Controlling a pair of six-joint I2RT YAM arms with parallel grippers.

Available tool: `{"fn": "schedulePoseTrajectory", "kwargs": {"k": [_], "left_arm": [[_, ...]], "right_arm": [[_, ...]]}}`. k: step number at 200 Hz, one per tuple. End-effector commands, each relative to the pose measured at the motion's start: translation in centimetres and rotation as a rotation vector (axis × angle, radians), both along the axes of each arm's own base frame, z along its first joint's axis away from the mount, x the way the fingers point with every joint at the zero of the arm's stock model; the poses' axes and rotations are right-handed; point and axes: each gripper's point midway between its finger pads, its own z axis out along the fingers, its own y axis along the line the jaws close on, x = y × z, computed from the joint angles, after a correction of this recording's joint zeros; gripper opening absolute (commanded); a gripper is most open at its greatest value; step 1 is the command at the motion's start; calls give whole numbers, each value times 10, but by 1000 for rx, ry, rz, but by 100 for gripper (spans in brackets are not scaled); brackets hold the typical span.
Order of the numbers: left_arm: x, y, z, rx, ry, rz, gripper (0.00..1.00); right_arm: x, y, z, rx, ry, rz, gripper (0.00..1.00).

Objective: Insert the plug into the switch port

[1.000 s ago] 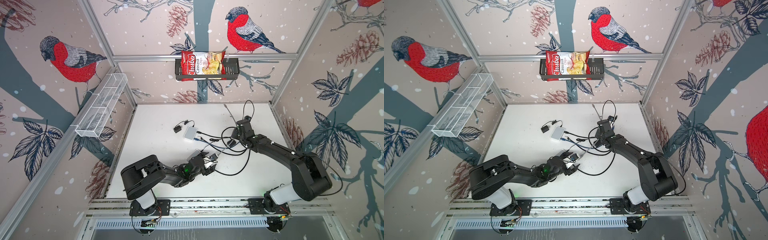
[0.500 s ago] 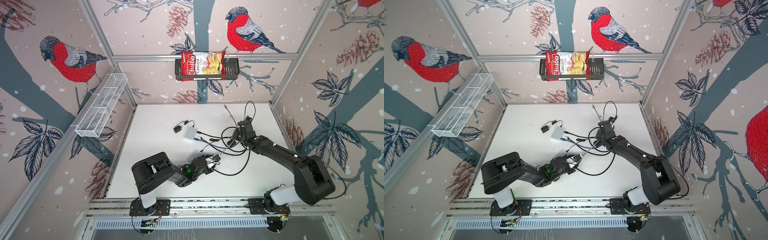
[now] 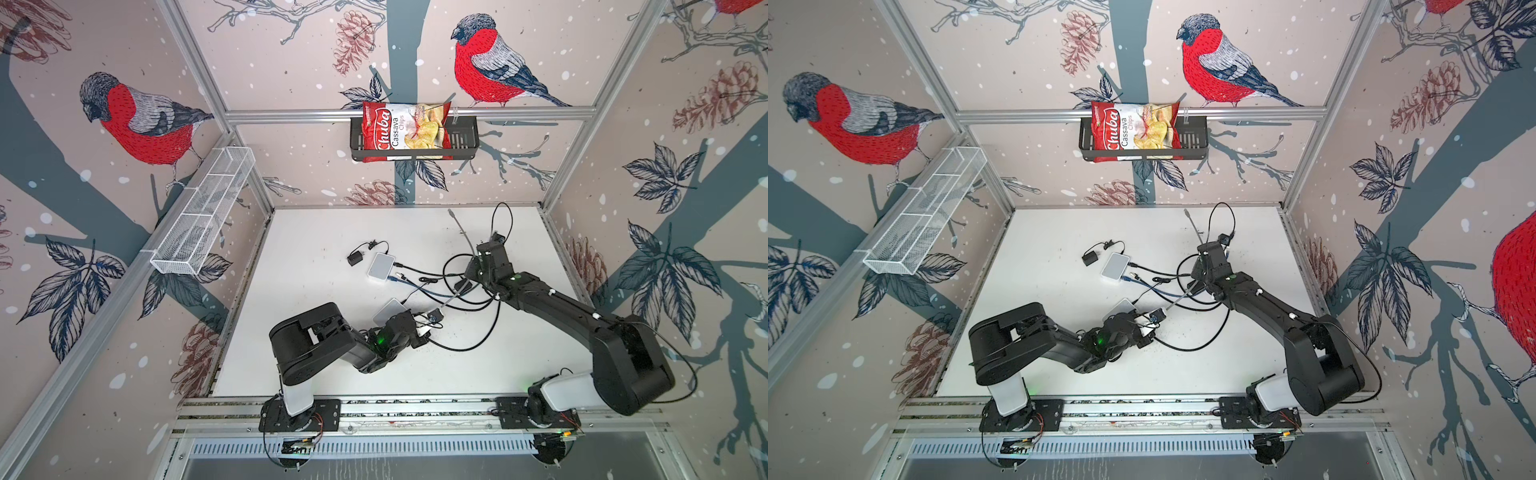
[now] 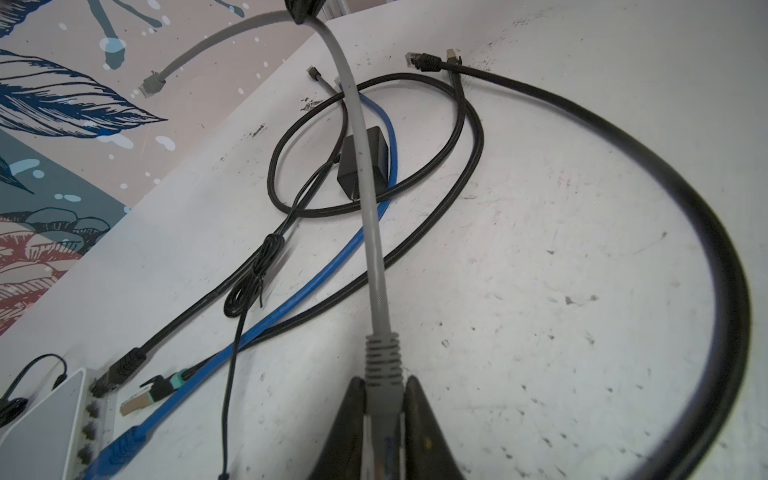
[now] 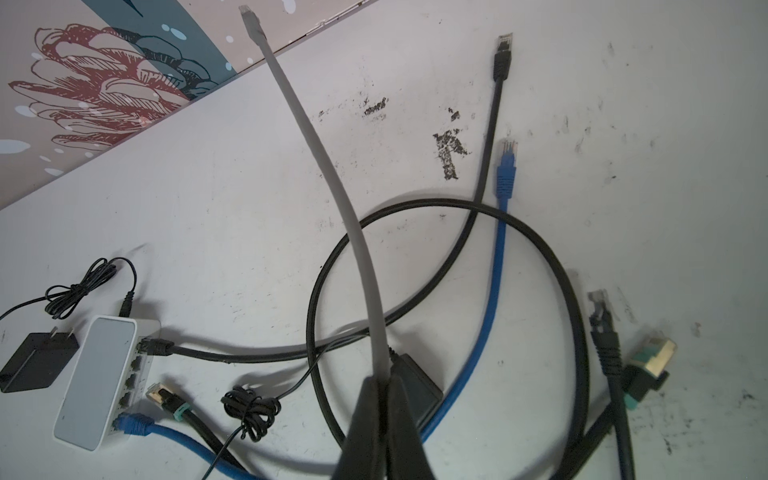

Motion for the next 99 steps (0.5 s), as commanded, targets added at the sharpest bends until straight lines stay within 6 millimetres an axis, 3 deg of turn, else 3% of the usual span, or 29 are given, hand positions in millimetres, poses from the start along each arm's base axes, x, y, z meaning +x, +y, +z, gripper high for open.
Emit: {"fn": "schedulePoseTrajectory", "kwargs": {"k": [1,18,54,74,93,99], "left_arm": [[0,3,7,-8,-28,9,16],[-2,6,9,-3,-32,1,15],[-15,10,7,26,3,-50,15],[-23,12,5,49,32,-84,16],[-30,14,4,62,57,-110,16],[-31,15,4,64,66,-109,16]], "right_arm": [[-3,-1,-2,-14,6,5,4],[-7,-4,-10,-34,24,13,6],[-21,-7,-23,-132,51,101,21],[-29,0,-10,-179,-18,213,27],[-39,26,6,-178,-113,396,29],[-43,35,19,-171,-166,458,29]]}}
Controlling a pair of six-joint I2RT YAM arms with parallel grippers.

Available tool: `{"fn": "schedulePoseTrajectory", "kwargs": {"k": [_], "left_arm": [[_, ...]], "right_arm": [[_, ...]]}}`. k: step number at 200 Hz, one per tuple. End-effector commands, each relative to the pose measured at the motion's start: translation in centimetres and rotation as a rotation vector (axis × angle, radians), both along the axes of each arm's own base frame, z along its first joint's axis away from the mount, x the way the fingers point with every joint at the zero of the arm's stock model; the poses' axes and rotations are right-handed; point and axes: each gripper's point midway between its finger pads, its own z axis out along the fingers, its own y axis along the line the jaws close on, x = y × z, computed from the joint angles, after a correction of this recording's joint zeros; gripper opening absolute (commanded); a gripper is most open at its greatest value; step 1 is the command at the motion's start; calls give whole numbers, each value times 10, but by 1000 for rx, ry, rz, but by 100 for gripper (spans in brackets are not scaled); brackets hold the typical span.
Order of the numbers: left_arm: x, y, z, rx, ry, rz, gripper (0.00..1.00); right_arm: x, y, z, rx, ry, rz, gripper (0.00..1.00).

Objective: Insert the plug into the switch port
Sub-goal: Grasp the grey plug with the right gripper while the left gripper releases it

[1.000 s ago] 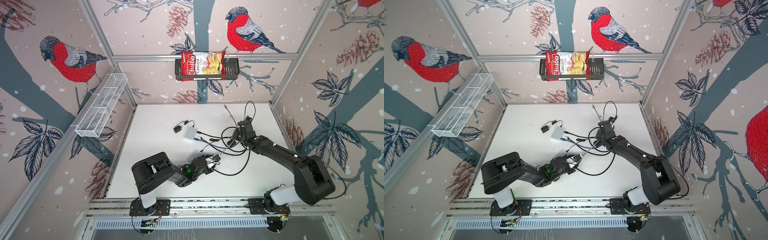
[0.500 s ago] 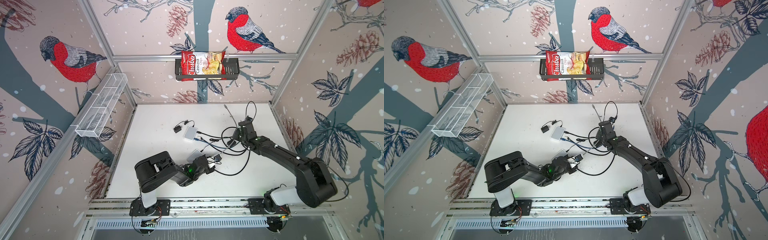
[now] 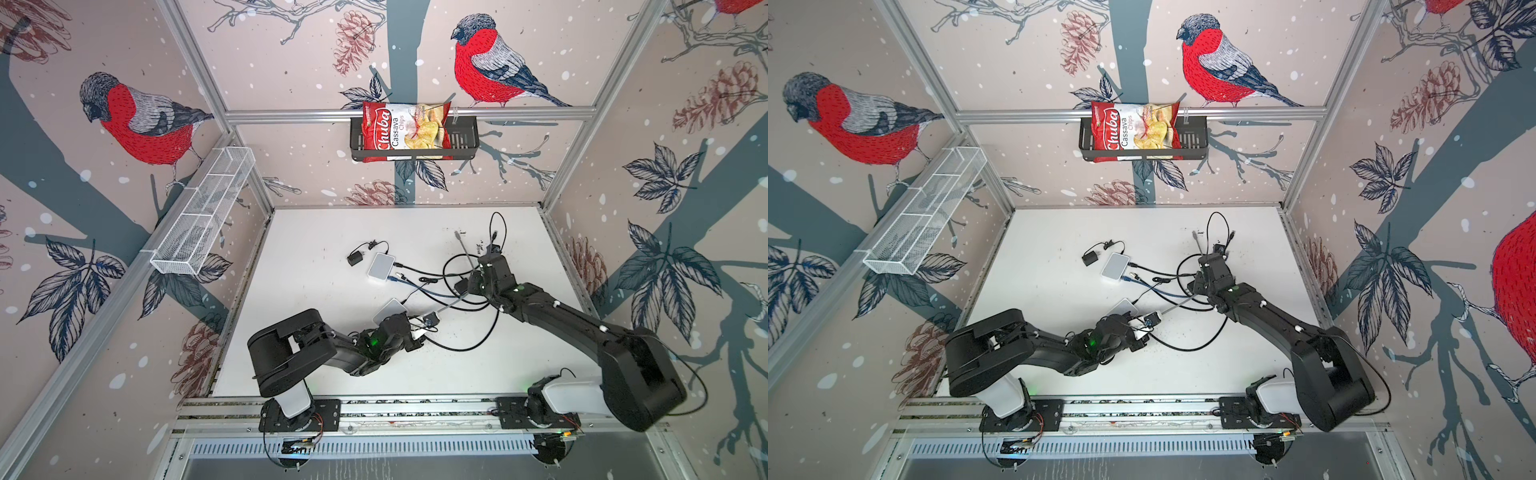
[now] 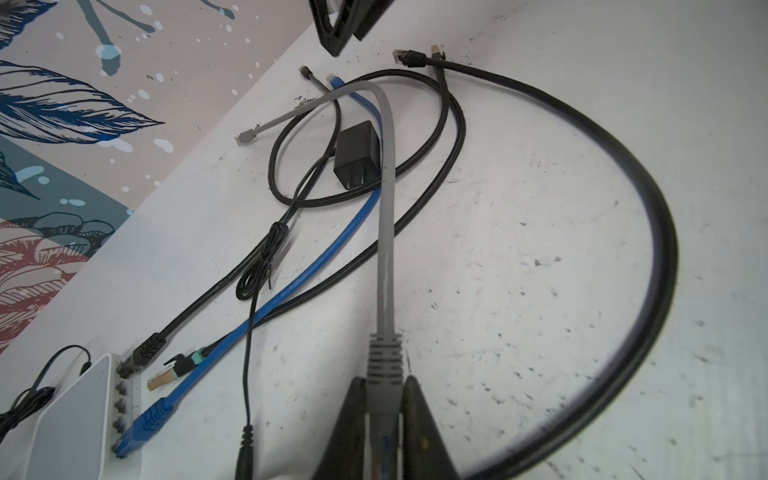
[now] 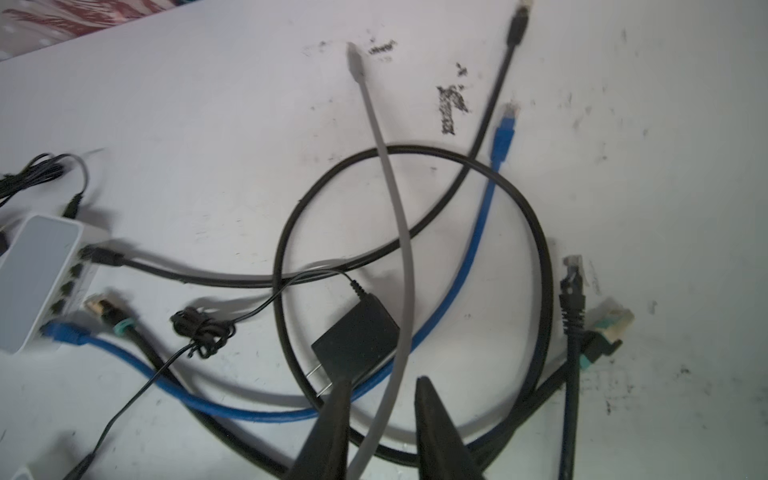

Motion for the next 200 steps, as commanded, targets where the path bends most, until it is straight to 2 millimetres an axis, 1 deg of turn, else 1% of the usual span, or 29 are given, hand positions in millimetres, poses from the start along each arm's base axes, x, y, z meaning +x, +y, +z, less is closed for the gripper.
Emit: {"fn": "schedulePoseTrajectory", "kwargs": {"k": [1,29,49,60,79,95,117,138,152,173,181,200], "left_arm": [[-12,3,-7,31,48,-44,16],[-13,11,-6,38,69,-15,17],[-14,17,-7,35,68,-4,17],[-16,21,-6,32,66,1,18],[-16,27,-5,21,53,16,18],[-16,33,1,0,24,25,19],[-20,41,14,-52,-44,16,19],[-24,47,27,-98,-104,-1,19],[-27,48,31,-106,-126,-21,19],[-29,46,31,-99,-137,-42,19],[-29,45,31,-97,-140,-46,19],[-30,44,31,-99,-147,-55,19]], "right_arm": [[-7,34,29,-15,-136,267,29],[-26,78,52,-79,-277,558,29],[-31,98,70,-128,-374,669,30],[-31,104,78,-153,-429,734,31],[-32,109,85,-232,-541,834,32],[-41,112,88,-284,-650,944,32],[-69,116,70,-401,-757,1167,32],[-91,115,48,-433,-751,1318,34],[-111,117,33,-423,-727,1442,34],[-136,126,18,-378,-725,1571,34],[-142,129,12,-364,-719,1606,34],[-151,134,0,-323,-694,1654,33]]}}
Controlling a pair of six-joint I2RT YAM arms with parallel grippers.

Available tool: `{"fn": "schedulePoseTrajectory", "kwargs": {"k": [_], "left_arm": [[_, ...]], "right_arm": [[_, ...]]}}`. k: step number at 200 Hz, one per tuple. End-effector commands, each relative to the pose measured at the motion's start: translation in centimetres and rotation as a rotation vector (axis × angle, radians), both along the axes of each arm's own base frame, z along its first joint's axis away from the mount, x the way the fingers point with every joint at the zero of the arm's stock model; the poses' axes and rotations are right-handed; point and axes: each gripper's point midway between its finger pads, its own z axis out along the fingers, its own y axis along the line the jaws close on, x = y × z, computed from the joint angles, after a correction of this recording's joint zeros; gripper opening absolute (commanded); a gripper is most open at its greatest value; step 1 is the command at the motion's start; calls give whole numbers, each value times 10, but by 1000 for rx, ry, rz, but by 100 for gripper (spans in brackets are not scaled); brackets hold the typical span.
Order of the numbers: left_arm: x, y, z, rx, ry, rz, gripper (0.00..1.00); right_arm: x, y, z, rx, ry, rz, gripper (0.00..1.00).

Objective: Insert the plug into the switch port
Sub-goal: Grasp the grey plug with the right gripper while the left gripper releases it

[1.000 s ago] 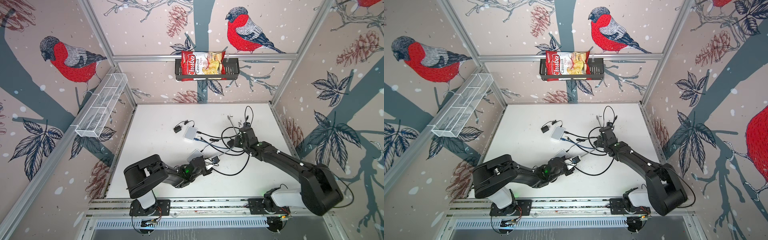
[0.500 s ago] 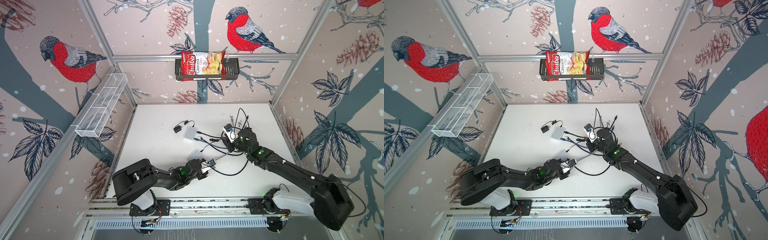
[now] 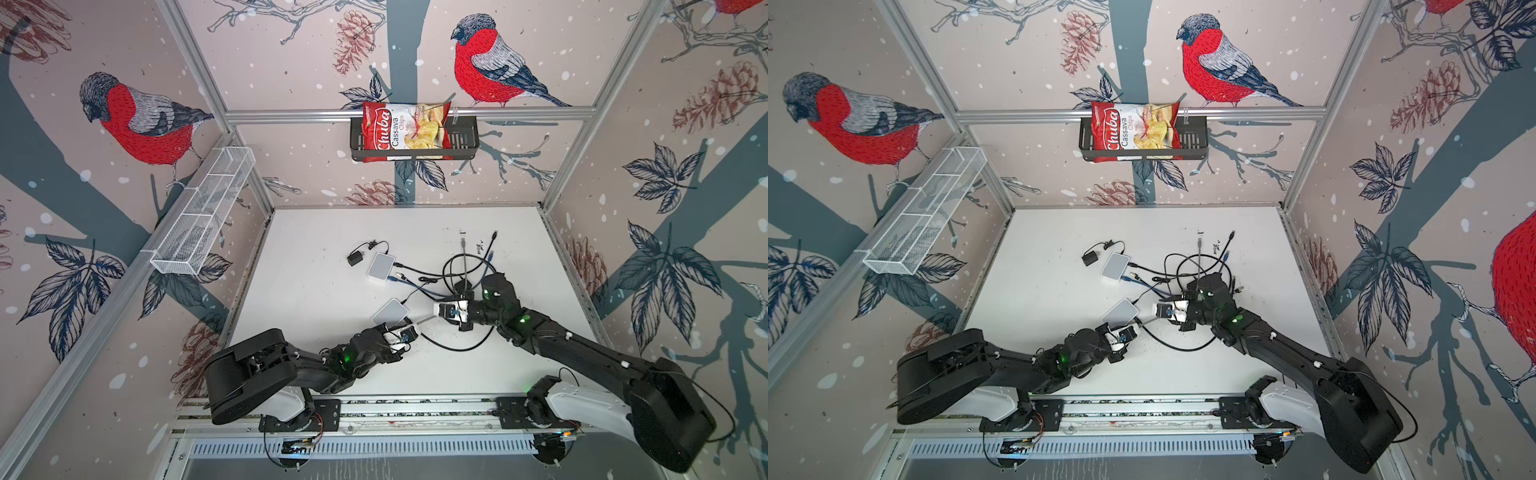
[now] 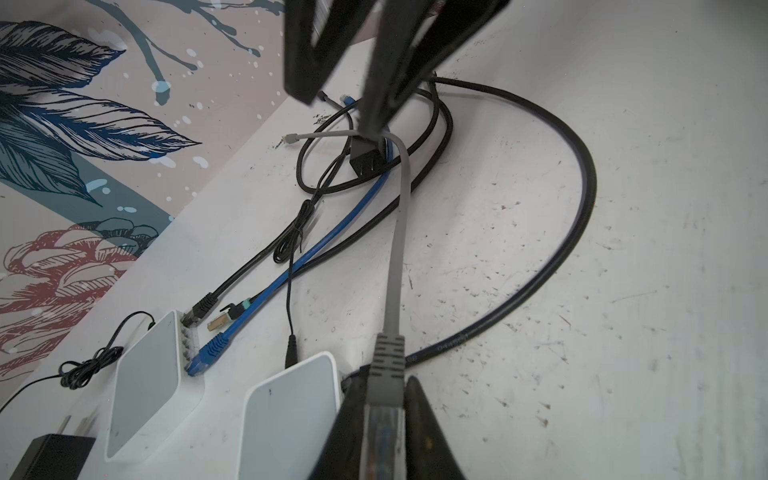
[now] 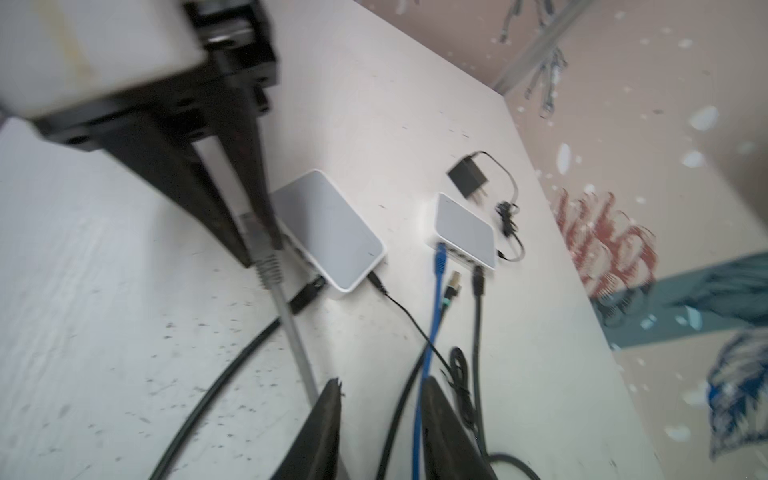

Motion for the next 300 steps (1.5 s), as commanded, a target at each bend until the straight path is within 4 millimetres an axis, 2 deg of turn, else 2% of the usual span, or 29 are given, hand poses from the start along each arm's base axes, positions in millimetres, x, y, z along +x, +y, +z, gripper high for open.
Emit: {"fn": "schedulePoseTrajectory", "kwargs": {"k": [1,21,33,38,78,154,171,224,267,283,300], "left_arm": [[-1,-7,15,-46,-53,-34,19],[-2,-8,17,-53,-62,-45,19],[-3,-8,17,-52,-66,-50,18],[-3,-9,18,-53,-69,-52,18],[-4,-10,23,-68,-86,-63,18],[-10,-11,28,-90,-115,-105,18],[-11,-11,29,-96,-117,-106,18],[-11,-8,31,-108,-131,-99,17],[-8,-4,32,-118,-131,-72,18],[-3,1,34,-136,-129,-25,22],[7,13,42,-186,-129,68,54]], "right_arm": [[-22,8,-11,0,25,139,33],[-27,15,-17,2,58,172,32],[-27,18,-15,13,44,178,31],[-27,19,-22,1,61,181,31],[-24,30,-27,1,83,189,31],[-21,44,-24,41,84,206,28],[-20,45,-24,42,85,215,24],[-27,50,-22,46,109,263,20],[-27,54,-22,43,139,260,6],[-21,54,-23,36,156,224,5],[-15,54,-25,23,181,173,4]]}}
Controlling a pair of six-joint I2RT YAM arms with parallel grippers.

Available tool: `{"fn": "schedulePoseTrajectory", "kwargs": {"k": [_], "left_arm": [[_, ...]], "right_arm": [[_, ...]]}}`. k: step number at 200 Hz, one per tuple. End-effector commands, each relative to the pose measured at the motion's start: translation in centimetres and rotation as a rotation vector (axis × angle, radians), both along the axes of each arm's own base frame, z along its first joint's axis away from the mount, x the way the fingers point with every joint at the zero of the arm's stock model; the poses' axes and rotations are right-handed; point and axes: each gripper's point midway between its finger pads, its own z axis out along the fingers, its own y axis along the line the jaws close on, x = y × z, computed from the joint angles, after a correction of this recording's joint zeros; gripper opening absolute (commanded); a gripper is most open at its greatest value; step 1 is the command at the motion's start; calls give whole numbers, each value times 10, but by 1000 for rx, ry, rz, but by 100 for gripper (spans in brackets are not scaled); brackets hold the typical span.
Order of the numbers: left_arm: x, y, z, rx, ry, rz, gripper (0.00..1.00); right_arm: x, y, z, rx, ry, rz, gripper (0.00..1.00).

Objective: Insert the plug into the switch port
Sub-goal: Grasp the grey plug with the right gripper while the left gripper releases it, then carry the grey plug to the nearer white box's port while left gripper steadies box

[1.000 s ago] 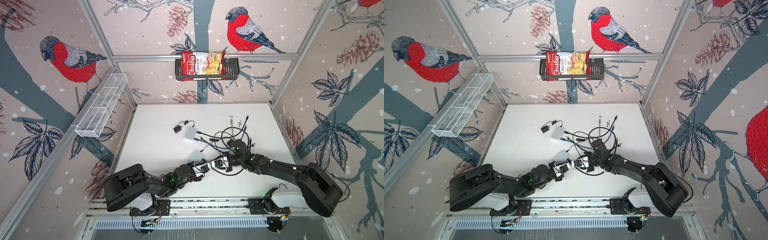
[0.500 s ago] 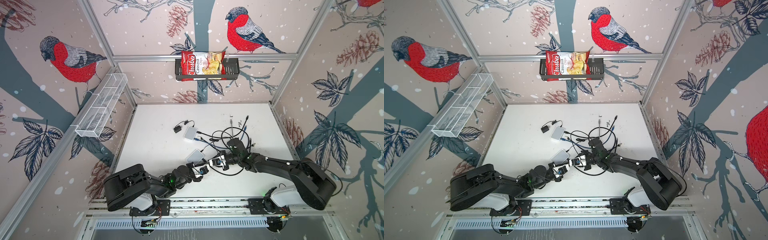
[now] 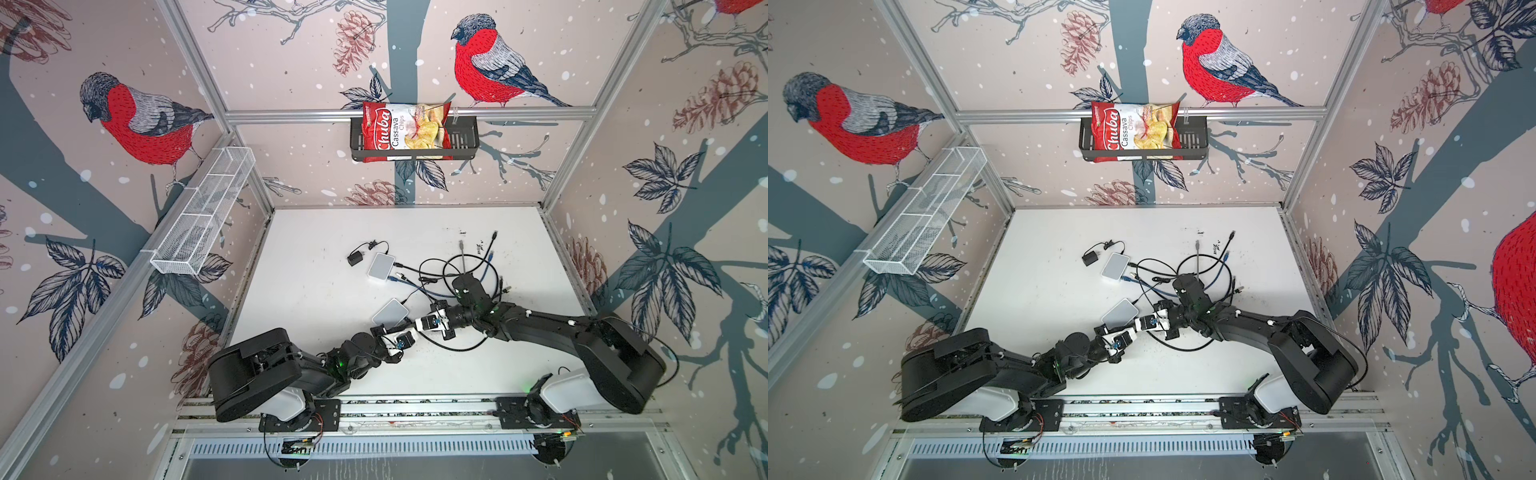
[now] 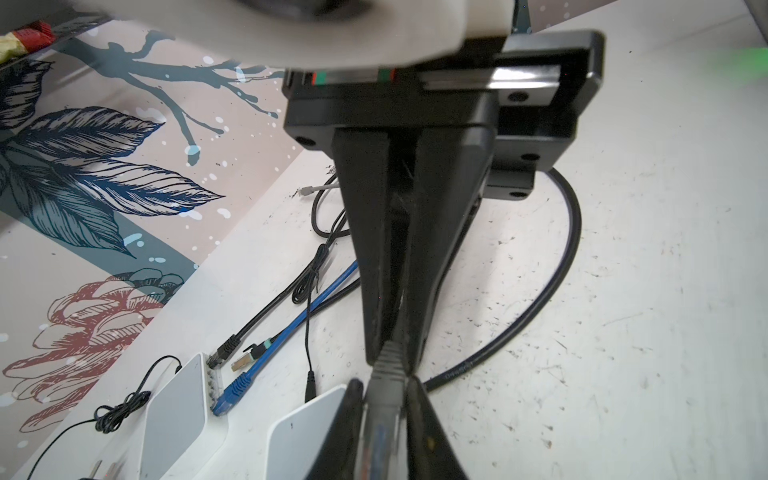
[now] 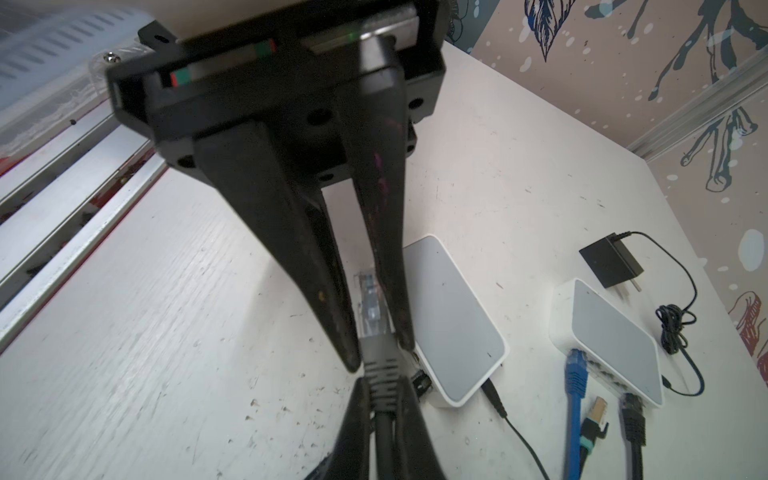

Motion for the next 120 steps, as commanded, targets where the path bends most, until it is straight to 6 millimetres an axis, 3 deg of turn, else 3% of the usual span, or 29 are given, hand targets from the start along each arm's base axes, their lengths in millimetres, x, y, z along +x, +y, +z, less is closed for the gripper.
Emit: {"fn": "schedulePoseTrajectory", "kwargs": {"k": [1,26,59,92,120], "left_arm": [[14,12,24,-121,-18,117,56],[18,28,38,-208,-23,191,97],[41,50,54,-325,57,382,98],[71,68,36,-332,350,512,98],[70,84,40,-370,360,547,95]], "right_arm": [[8,3,3,0,39,-59,4],[15,2,2,-16,86,-138,3],[26,3,2,-43,186,-297,3],[34,2,0,-82,297,-489,3],[33,-2,-9,-130,348,-627,3]]}}
